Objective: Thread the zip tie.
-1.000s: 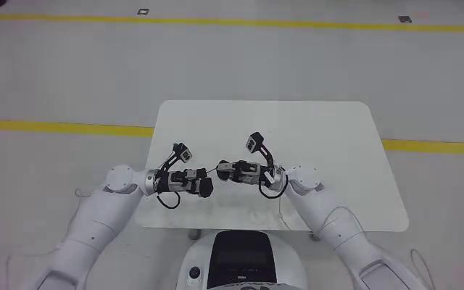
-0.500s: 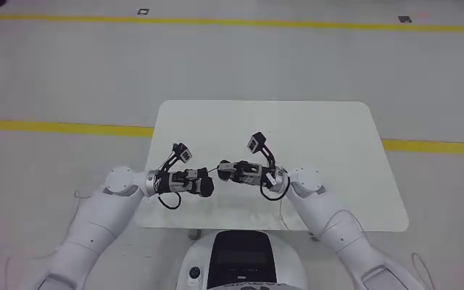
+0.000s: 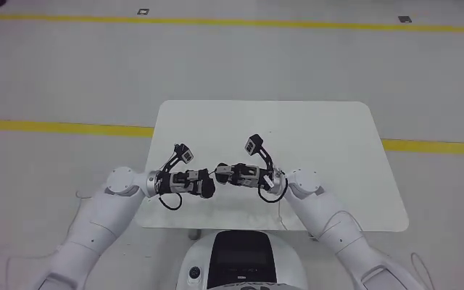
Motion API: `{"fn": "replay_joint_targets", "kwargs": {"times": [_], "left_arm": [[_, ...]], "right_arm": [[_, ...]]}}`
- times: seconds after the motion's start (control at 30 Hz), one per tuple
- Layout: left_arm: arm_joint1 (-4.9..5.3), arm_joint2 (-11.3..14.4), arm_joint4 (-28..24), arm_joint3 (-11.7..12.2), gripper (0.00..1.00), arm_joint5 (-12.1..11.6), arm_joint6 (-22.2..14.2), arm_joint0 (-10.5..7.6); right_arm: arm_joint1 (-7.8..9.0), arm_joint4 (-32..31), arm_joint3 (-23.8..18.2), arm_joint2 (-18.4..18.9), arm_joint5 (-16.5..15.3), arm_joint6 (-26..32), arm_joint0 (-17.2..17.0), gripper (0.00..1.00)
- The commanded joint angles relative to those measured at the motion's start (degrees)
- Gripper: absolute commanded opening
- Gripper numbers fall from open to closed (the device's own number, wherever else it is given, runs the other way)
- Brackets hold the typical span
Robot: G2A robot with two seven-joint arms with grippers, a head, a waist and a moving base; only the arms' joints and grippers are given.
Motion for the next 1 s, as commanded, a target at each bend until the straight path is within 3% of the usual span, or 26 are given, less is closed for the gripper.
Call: {"fn": "replay_joint_targets", "kwargs": {"times": [0.0, 0.07, 0.2, 0.33, 0.47, 0.7, 0.97], "left_arm": [[0.00, -0.13, -0.07, 0.00, 0.81, 0.00, -0.02, 0.07], [0.00, -0.27, -0.16, 0.05, 0.49, 0.00, -0.04, 0.13], [-0.01, -0.59, -0.29, 0.25, 0.38, 0.00, -0.02, 0.25], [0.00, -0.98, -0.38, 0.43, 0.35, 0.00, -0.02, 0.33], [0.03, -1.41, -0.23, 0.38, 0.25, 0.00, 0.22, 0.52], [0.07, -1.96, 0.25, 0.17, 0.20, 0.00, 0.66, 0.94], [0.13, -2.59, 0.52, 0.15, 0.23, 0.00, 1.72, 1.40]], "right_arm": [[0.01, -0.41, 0.04, -0.15, 0.08, -0.37, 0.10, 0.00], [0.04, -0.93, 0.02, -0.20, 0.06, -0.94, 0.13, 0.00], [0.21, -2.20, -0.22, 0.00, -0.04, -2.21, 0.02, 0.00], [0.47, -4.12, -0.73, 0.13, 0.88, -2.90, 0.03, 0.00], [0.68, -5.81, -1.40, 0.10, 1.40, -3.64, -0.12, 0.00], [0.97, -7.07, -2.25, 0.11, 2.17, -4.21, -0.37, 0.00], [1.20, -8.19, -2.68, -0.22, 3.25, -4.36, -0.35, 0.00]]}}
